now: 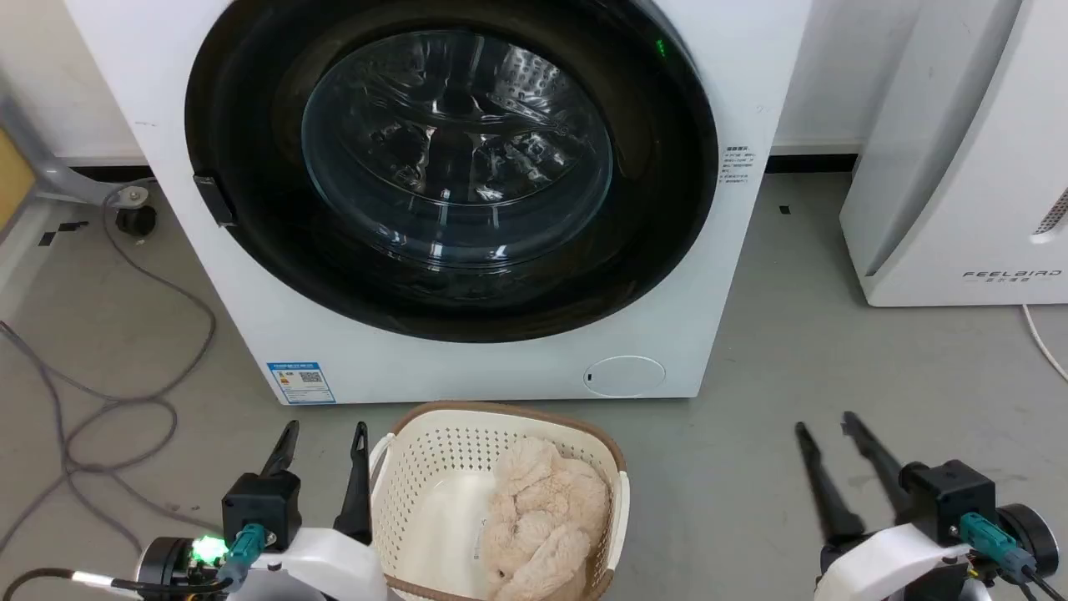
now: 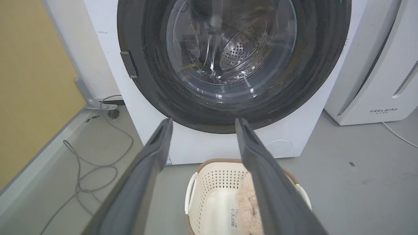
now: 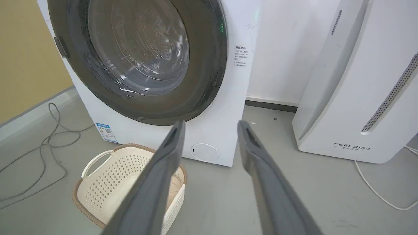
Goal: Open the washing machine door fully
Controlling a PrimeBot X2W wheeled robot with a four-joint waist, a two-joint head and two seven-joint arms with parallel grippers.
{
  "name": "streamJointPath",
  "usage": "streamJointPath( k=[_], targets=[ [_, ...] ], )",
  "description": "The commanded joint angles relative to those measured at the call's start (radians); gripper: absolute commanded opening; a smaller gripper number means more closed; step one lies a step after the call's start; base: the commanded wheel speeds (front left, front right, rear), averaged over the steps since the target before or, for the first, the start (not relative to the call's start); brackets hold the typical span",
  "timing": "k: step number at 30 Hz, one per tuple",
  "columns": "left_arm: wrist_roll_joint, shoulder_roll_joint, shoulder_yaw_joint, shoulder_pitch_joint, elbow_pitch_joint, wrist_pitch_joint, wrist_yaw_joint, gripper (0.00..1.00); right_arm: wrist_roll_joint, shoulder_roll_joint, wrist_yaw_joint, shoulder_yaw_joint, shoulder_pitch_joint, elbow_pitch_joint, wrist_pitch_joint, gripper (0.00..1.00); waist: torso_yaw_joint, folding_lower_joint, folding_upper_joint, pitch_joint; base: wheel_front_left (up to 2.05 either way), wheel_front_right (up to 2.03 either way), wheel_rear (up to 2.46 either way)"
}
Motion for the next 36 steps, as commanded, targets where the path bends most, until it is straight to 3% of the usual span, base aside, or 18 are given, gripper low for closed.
streamJointPath(
  k=[1, 12, 36],
  targets=[
    [-0.012, 0.000, -0.003, -0.007, 0.007, -0.010, -0.002, 1.00, 0.006, 0.000, 0.000, 0.001, 0.002, 0.004, -0.009, 0.00, 0.000, 0.0000, 0.0000, 0.000, 0.00, 0.00, 0.00],
    [-0.024, 0.000, -0.021, -0.017, 0.025, -0.033, -0.003, 1.00, 0.084, 0.000, 0.000, 0.007, -0.001, 0.018, -0.034, 0.00, -0.003, 0.0000, 0.0000, 0.000, 0.00, 0.00, 0.00],
    [-0.040, 0.006, -0.053, -0.046, 0.032, -0.083, -0.008, 1.00, 0.774, 0.000, 0.000, -0.045, -0.147, 0.024, -0.087, 0.00, 0.002, 0.0000, 0.0000, 0.027, 0.00, 0.00, 0.00]
  ],
)
